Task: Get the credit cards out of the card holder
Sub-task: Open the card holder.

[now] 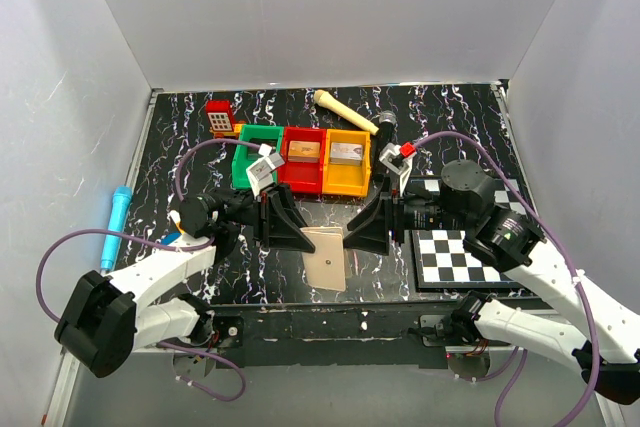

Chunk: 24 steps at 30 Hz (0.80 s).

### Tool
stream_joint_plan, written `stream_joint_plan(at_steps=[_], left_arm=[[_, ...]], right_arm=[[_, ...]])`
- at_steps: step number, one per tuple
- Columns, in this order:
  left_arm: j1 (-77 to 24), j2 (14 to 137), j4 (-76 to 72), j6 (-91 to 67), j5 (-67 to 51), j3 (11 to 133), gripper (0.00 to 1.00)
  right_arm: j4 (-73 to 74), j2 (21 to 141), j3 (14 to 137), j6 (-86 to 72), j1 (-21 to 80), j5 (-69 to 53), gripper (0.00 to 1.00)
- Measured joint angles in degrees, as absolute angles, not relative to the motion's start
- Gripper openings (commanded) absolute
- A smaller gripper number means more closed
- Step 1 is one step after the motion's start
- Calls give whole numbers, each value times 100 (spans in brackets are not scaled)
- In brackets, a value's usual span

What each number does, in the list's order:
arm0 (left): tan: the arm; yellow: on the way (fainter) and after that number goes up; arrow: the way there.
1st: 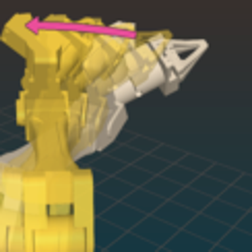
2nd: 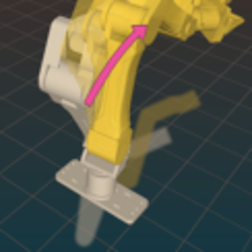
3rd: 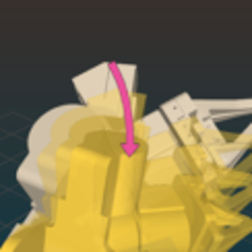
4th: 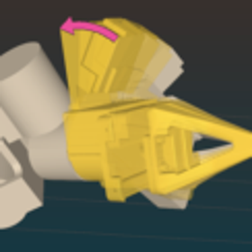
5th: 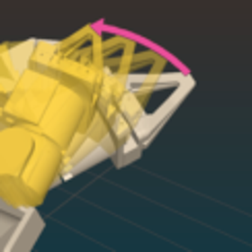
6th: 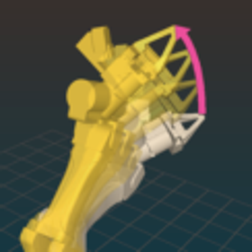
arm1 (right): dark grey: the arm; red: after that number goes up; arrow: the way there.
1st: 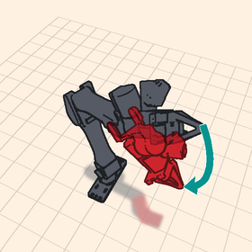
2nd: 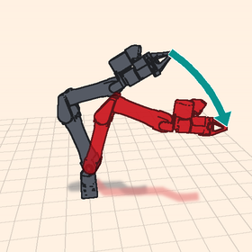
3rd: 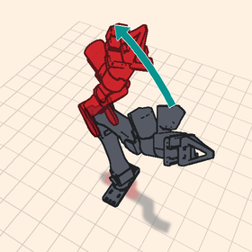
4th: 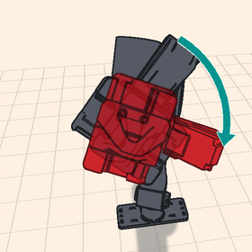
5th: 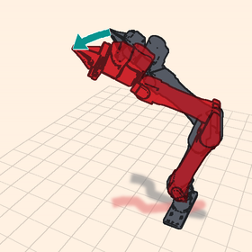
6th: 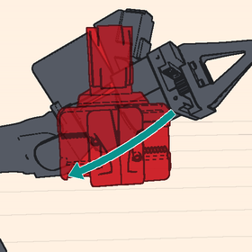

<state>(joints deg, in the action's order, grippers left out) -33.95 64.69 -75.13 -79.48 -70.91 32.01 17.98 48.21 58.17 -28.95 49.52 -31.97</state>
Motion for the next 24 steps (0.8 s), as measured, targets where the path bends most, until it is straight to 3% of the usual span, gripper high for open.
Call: stream_joint_plan(at_steps=[24], left_arm=[[-3395, 6093, -6136, -6748, -6785, 3380, 0]], right_arm=[[1455, 5166, 5634, -3046, 5328, -3704, 66]])
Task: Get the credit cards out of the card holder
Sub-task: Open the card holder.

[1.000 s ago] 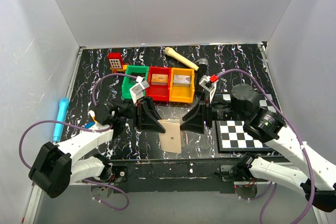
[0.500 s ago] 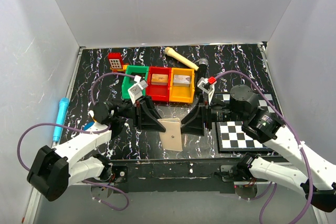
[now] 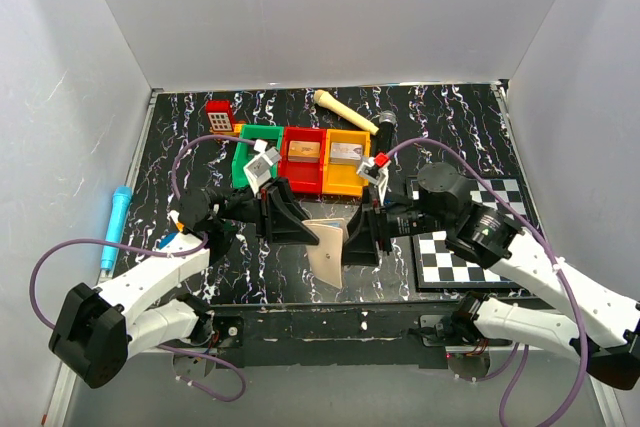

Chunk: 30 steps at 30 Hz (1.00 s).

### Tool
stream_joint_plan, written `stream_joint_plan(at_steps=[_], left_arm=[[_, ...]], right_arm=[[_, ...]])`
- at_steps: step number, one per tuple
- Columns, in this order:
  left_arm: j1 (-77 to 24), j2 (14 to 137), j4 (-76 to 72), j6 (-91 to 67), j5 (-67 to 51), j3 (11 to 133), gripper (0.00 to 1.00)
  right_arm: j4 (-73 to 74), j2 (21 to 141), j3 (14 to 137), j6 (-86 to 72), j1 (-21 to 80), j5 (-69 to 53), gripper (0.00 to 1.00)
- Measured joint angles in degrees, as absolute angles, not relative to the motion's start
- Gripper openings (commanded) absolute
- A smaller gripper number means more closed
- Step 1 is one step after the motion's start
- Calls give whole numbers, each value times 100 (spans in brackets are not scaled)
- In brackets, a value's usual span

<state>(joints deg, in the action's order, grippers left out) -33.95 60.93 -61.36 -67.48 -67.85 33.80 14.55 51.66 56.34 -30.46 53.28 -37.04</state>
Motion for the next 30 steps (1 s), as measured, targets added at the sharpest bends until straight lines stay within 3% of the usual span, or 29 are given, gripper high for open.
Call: stream_joint_plan(at_steps=[4, 9, 11, 16, 19, 21, 24, 25, 26, 28, 30], left_arm=[[-3395, 6093, -6128, -6735, -6687, 3380, 0], [-3393, 6075, -6147, -6748, -6624, 3380, 0], [-3385, 6045, -6119, -6729, -6604, 3380, 6], [-3380, 5981, -5951, -6648, -6517, 3380, 23], [-3382, 5922, -5782, -6534, -6466, 3380, 28], [-3382, 5815, -5437, -6320, -6353, 3380, 32], [-3385, 5535, -4528, -5824, -5927, 3380, 43], [-3387, 5400, -4106, -5603, -5625, 3385, 52], [-3387, 5251, -3701, -5404, -5334, 3385, 77], [-3387, 4998, -3177, -5122, -4768, 3369, 98], [-3385, 4755, -2729, -5002, -4209, 3341, 98]], right_arm=[[1446, 5341, 5634, -3092, 5437, -3647, 59], [1326, 5380, 5634, -3173, 5457, -3559, 42], [1264, 5369, 5634, -3197, 5468, -3553, 30], [1184, 5325, 5634, -3221, 5494, -3524, 13], [1227, 5323, 5634, -3194, 5492, -3457, 2], [1284, 5323, 5636, -3151, 5492, -3382, 1], [1625, 5325, 5688, -2991, 5492, -3105, 1], [1800, 5334, 5739, -2930, 5492, -2982, 1], [2023, 5356, 5822, -2842, 5492, -2803, 1], [2517, 5426, 6047, -2676, 5492, -2338, 1], [2939, 5527, 6276, -2550, 5492, -1855, 1]])
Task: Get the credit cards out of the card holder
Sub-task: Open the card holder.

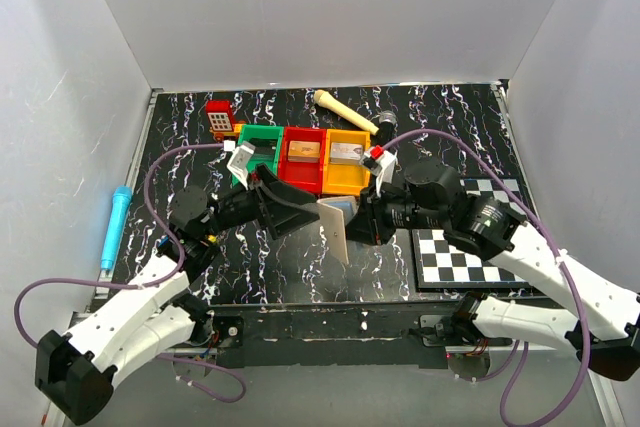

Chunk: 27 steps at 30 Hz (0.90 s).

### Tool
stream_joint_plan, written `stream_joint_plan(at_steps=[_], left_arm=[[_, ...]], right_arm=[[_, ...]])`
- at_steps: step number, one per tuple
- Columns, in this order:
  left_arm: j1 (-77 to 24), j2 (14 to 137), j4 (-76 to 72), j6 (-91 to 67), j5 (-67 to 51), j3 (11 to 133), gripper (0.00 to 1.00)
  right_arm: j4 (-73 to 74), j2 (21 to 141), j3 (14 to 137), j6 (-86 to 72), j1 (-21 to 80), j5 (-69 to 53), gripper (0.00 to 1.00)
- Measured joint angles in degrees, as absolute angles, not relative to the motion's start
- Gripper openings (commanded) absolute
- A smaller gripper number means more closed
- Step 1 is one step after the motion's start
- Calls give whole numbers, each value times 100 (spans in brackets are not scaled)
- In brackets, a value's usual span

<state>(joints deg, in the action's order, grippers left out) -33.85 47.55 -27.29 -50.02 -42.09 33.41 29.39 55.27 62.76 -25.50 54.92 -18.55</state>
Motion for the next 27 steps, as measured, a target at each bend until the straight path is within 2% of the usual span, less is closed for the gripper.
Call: stream_joint_plan(at_steps=[8, 13, 18, 27], left_arm=[[-3479, 5039, -1293, -4967, -2893, 3479, 98], [-4305, 5107, -502, -4908, -1619, 3487, 98], [-4995, 5282, -169, -4941, -705, 3680, 98], [-5275, 5647, 47, -4987, 113, 3892, 98]], right_arm=[[4084, 6042, 6639, -2397, 5833, 674, 1], [4471, 6348, 6648, -2569, 6018, 2010, 1], [4495, 6377, 6648, -2722, 6018, 2408, 1], [4491, 6479, 6654, -2921, 6018, 2167, 1]])
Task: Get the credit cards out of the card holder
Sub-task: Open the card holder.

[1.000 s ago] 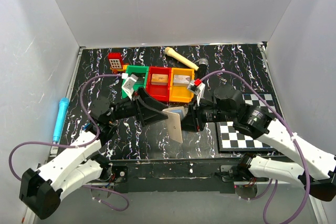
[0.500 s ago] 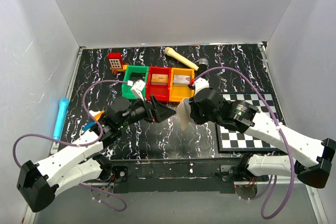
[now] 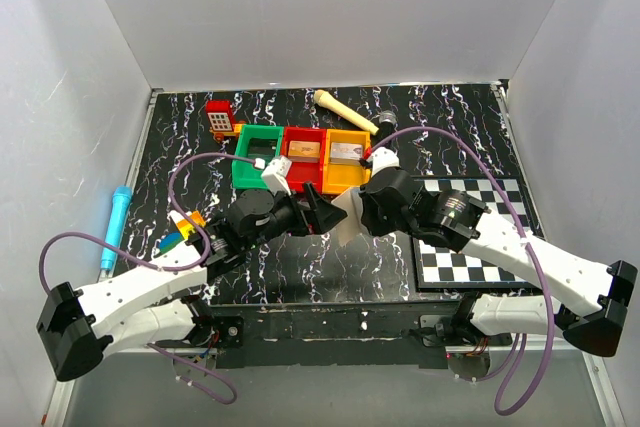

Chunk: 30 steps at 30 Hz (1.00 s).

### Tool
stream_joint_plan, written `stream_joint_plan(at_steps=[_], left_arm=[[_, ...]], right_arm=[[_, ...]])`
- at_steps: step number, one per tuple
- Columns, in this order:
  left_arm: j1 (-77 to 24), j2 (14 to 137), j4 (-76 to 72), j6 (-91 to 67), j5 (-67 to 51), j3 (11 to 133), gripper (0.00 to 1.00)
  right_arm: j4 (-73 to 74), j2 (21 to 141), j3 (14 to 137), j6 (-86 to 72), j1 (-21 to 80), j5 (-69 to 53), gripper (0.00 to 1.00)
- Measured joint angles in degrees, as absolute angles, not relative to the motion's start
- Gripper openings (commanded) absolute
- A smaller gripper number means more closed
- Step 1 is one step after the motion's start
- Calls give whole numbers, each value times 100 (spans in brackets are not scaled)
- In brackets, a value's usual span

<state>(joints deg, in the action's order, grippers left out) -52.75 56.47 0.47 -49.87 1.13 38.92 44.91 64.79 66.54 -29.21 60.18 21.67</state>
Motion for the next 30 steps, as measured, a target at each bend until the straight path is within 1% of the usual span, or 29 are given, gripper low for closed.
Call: stream_joint_plan(at_steps=[1, 4, 8, 11, 14, 21, 25, 26, 27, 30], left_arm=[[-5275, 5666, 45, -4987, 141, 3898, 98], [-5275, 5747, 34, -4989, 200, 3913, 92], [-5315, 5835, -80, -4993, 226, 3913, 80], [-5349, 5861, -207, -4963, 224, 3913, 68], [-5354, 5881, -261, -4917, 213, 3913, 52], [-5376, 5905, -336, -4847, 172, 3896, 29], [-5376, 5905, -346, -4845, 169, 3868, 4], [-5376, 5905, -349, -4862, 167, 3863, 0], [-5376, 5905, -338, -4847, 165, 3861, 0], [-5376, 5902, -311, -4853, 152, 3859, 0]], right_arm=[[4491, 6482, 6657, -2950, 6018, 2117, 1], [4493, 6488, 6676, -3011, 6018, 1970, 1], [4495, 6501, 6751, -3081, 6018, 1804, 1], [4499, 6521, 6816, -3133, 6018, 1688, 1], [4497, 6532, 6847, -3148, 6018, 1533, 1], [4491, 6532, 6847, -3153, 6018, 1214, 1], [4488, 6530, 6849, -3155, 6018, 1068, 1], [4486, 6530, 6847, -3155, 6018, 1031, 1], [4486, 6525, 6847, -3155, 6018, 1007, 1], [4491, 6495, 6847, -3157, 6018, 943, 19]])
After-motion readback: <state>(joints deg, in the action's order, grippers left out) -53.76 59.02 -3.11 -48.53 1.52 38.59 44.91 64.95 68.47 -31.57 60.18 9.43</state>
